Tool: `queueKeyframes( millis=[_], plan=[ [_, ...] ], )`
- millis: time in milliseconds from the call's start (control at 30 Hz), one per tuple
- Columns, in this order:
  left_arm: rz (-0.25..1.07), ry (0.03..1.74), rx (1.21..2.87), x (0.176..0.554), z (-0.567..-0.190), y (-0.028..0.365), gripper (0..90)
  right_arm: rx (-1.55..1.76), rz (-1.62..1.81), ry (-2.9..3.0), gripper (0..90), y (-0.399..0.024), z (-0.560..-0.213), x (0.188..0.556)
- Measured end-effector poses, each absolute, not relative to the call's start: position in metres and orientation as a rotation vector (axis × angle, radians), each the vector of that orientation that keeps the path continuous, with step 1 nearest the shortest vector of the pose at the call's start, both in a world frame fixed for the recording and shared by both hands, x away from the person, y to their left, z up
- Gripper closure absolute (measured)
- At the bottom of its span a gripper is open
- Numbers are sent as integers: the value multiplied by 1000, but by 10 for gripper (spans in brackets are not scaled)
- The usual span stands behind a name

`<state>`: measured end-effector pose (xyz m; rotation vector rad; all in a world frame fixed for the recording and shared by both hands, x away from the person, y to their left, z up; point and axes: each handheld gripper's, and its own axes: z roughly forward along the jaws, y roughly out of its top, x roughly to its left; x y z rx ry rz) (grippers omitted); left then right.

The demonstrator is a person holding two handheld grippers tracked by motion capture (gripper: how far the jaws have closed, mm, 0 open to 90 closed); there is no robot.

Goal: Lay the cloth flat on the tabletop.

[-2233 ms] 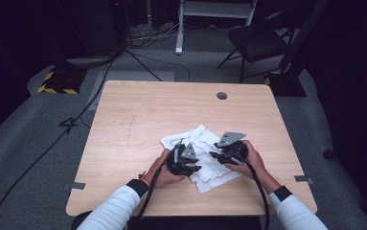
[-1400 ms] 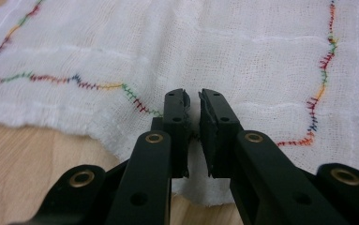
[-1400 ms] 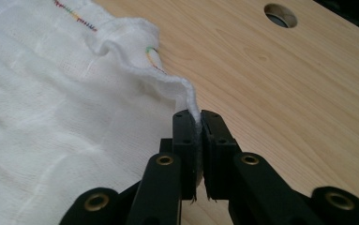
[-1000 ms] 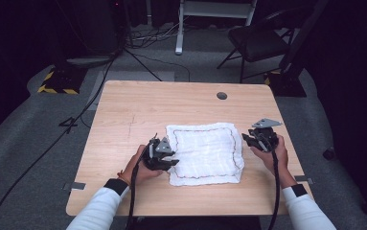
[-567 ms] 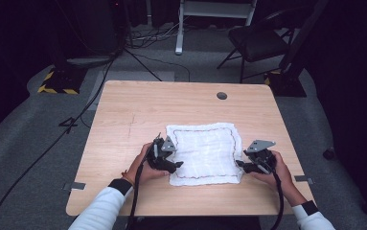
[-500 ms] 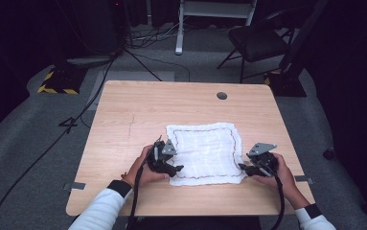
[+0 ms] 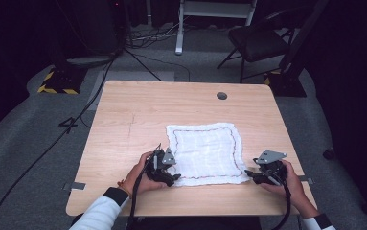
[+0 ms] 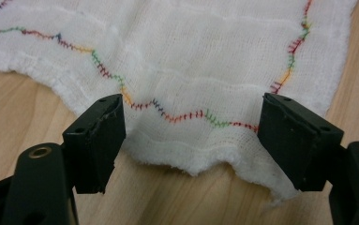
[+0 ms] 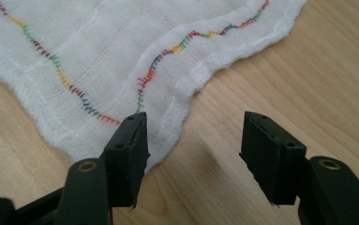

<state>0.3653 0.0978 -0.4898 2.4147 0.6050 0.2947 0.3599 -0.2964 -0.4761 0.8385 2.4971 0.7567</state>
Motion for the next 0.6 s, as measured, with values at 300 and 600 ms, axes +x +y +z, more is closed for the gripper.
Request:
queueKeyframes(
  millis=[300,600],
  plan=[
    [253,671,2395,357,-491,103,240,871,772,2524,419,-304,-481,348],
    [196,644,2407,340,-490,105,239,850,778,2559,412,-307,-481,326]
  ],
)
